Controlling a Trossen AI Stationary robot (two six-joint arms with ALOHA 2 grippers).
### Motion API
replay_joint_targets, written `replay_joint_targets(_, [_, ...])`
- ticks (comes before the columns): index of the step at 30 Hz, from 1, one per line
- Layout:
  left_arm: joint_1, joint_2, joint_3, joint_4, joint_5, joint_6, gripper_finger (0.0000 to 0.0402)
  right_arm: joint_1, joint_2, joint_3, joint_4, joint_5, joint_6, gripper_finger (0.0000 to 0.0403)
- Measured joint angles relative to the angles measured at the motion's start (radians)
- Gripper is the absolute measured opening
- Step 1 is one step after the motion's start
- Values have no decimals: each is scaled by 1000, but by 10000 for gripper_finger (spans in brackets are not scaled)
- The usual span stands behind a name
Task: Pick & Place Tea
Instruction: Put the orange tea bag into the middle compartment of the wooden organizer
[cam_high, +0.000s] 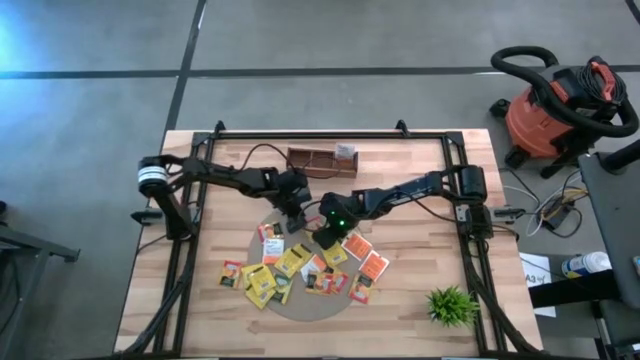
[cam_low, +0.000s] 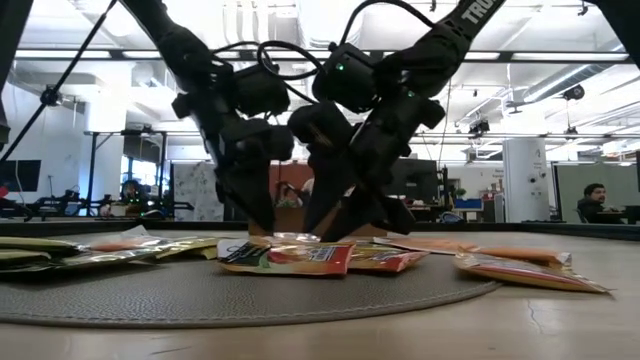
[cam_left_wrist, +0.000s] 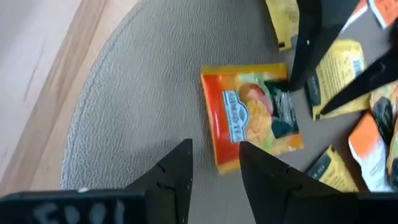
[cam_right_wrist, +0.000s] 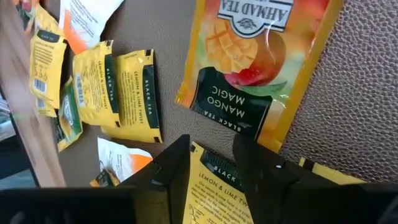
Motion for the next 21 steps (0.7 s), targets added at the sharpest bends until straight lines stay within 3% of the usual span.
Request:
replay_joint_targets(14, [-1,34,-30,71,-1,2,126,-1,1,1,11,23,-8,127])
replay_joint_targets(21, [-2,39,-30,138,101,-6,126,-2,1,1,18,39,-28,127])
